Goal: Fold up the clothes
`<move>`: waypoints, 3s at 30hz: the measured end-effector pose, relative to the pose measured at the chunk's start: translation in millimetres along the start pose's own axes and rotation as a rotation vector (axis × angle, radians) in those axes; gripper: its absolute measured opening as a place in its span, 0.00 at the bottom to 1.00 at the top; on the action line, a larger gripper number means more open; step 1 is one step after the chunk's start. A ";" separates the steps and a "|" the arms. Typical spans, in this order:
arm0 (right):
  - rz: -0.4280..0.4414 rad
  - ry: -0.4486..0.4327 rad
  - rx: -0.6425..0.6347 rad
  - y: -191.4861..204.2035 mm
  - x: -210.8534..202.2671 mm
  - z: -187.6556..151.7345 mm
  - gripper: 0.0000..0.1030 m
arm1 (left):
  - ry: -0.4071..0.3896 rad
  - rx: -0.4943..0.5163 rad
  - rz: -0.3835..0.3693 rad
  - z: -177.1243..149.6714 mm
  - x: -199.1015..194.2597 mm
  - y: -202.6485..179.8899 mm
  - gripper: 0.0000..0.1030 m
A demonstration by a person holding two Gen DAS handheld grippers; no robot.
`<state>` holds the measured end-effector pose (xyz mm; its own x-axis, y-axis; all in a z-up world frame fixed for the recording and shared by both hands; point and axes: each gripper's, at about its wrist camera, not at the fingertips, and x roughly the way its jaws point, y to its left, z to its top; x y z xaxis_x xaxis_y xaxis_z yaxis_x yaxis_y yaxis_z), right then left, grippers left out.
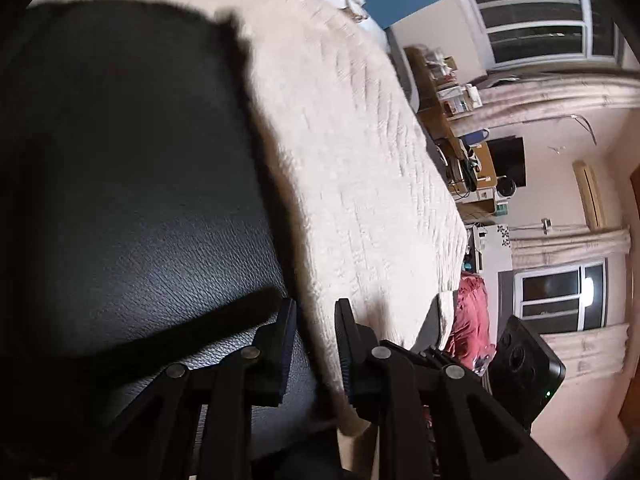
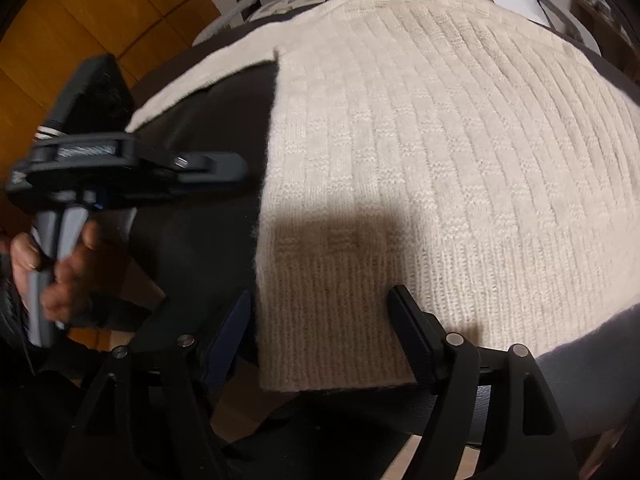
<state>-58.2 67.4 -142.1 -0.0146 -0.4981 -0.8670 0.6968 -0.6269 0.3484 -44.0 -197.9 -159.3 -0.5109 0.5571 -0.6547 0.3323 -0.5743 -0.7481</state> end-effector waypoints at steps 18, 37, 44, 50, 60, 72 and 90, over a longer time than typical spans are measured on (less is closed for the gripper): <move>0.107 -0.052 0.066 -2.6 -4.9 6.3 0.73 | -0.035 -0.018 0.025 -7.5 10.9 -6.3 0.05; 0.104 -0.138 0.135 2.2 -4.5 25.6 0.73 | -0.097 -0.100 0.090 17.9 -89.2 78.1 0.06; 0.157 -0.210 0.123 12.4 -5.1 54.0 0.73 | -0.302 -0.012 0.181 60.1 -165.4 71.0 0.17; 0.142 -0.201 0.112 13.6 10.4 71.7 0.74 | -0.460 -0.207 0.519 117.3 -250.3 137.0 0.18; 0.164 -0.161 0.039 24.0 32.5 110.3 0.74 | -0.512 -0.606 0.381 88.2 -345.7 296.4 0.18; 0.212 -0.174 -0.025 76.0 37.7 159.2 0.74 | -0.447 -0.544 0.211 111.9 -306.0 309.6 0.18; -0.074 -0.082 -0.105 37.5 86.5 289.4 0.73 | -0.645 -0.409 0.305 125.8 -322.2 285.0 0.01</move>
<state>-240.9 -172.6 -100.9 -0.1236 -0.5028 -0.8555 0.7630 -0.5994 0.2420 115.6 -616.6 -147.9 -0.6649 -0.1143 -0.7381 0.7296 -0.3111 -0.6090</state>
